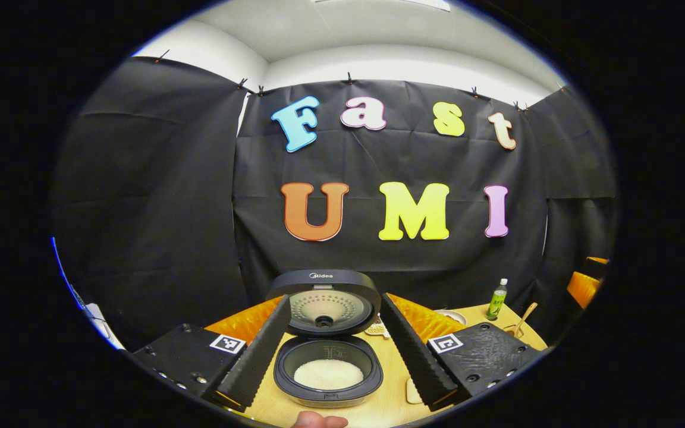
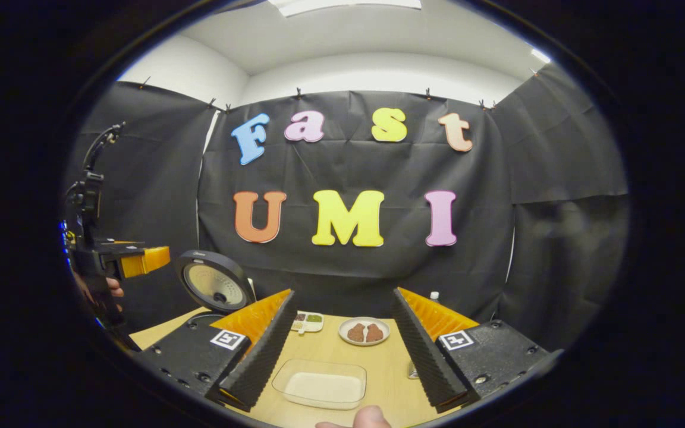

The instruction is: Close the left gripper, press the button to open the rice cooker; take a wooden spoon from the chopstick holder with the right hand, scoop a spoonful of rice and pour it into the rice cooker, then put the wooden spoon back into the chopstick holder.

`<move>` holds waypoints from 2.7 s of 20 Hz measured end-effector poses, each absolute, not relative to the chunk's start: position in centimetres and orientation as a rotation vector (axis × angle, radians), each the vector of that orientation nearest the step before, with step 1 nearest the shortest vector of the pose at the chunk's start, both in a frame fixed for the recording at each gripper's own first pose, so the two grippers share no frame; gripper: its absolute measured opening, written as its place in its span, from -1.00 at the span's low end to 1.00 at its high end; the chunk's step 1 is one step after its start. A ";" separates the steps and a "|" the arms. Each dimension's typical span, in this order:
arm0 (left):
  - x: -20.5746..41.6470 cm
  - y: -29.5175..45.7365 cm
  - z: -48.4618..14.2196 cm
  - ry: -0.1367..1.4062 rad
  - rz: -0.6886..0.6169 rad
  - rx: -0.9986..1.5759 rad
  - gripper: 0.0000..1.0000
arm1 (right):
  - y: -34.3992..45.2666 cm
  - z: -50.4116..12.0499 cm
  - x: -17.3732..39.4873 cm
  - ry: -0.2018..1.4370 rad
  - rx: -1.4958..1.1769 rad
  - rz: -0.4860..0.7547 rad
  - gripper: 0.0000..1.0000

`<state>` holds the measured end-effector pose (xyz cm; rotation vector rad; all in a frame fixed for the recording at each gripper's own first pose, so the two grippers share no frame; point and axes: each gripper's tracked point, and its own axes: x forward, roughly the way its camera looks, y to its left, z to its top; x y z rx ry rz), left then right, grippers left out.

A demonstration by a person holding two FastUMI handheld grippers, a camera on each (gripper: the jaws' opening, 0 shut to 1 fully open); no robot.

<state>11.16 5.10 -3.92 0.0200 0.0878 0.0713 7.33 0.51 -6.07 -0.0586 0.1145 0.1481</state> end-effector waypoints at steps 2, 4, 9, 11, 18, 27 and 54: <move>10.3 4.7 -3.9 0.084 0.068 0.021 0.93 | -0.5 -7.0 7.5 0.148 -0.038 0.129 1.00; 9.7 3.9 -3.8 0.077 0.063 0.025 0.94 | -2.6 -7.5 8.2 0.162 -0.025 0.092 1.00; 9.7 1.1 -3.8 0.086 0.044 0.000 0.93 | -9.1 -9.1 10.2 0.187 -0.045 -0.012 1.00; 9.8 -0.1 -3.8 0.087 0.034 -0.005 0.93 | -11.8 -10.3 11.4 0.207 -0.042 -0.042 1.00; 11.5 -2.9 -4.7 0.116 0.057 0.003 0.94 | -19.2 -17.2 17.4 0.340 -0.011 -0.054 1.00; 11.4 -4.0 -5.4 0.157 0.126 0.019 0.94 | -24.4 -28.8 26.3 0.529 0.098 -0.026 0.99; 9.8 -2.6 -6.2 0.183 0.191 0.037 0.94 | -24.2 -29.3 30.5 0.559 0.149 -0.015 -0.82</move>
